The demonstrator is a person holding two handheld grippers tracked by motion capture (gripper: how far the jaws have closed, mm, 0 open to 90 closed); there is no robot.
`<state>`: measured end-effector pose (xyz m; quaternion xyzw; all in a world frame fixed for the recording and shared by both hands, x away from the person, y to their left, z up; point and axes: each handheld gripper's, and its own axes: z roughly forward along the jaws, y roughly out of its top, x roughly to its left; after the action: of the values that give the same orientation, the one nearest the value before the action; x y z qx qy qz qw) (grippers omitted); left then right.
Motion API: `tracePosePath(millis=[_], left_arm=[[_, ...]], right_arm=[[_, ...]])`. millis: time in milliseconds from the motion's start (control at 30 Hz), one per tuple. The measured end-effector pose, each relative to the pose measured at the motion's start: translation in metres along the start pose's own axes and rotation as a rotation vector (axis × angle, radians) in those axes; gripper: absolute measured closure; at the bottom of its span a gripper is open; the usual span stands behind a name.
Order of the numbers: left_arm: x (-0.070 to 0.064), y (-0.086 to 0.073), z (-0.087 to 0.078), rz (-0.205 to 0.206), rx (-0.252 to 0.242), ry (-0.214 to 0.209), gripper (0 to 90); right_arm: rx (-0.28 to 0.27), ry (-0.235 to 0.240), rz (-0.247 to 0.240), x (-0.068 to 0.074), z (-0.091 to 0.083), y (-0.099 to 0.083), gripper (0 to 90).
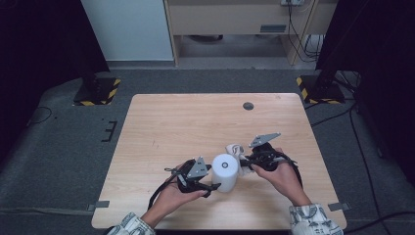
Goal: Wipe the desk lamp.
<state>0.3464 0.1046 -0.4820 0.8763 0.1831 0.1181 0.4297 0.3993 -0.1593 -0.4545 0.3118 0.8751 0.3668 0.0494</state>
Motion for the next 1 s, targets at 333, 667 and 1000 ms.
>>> tracePosePath(millis=[333, 667, 1000], left_arm=[[0.000, 0.000, -0.001, -0.001, 0.002, -0.015, 29.5], [0.002, 0.000, -0.001, -0.020, -0.009, -0.026, 28.4], [0.004, -0.001, -0.001, -0.019, -0.002, -0.028, 28.6]], right_arm=[[-0.071, -0.027, -0.026, 0.015, -0.026, -0.018, 80.4], [-0.052, 0.013, -0.031, 0.030, -0.028, -0.032, 80.6], [-0.051, 0.057, -0.005, 0.031, -0.027, -0.032, 80.3]])
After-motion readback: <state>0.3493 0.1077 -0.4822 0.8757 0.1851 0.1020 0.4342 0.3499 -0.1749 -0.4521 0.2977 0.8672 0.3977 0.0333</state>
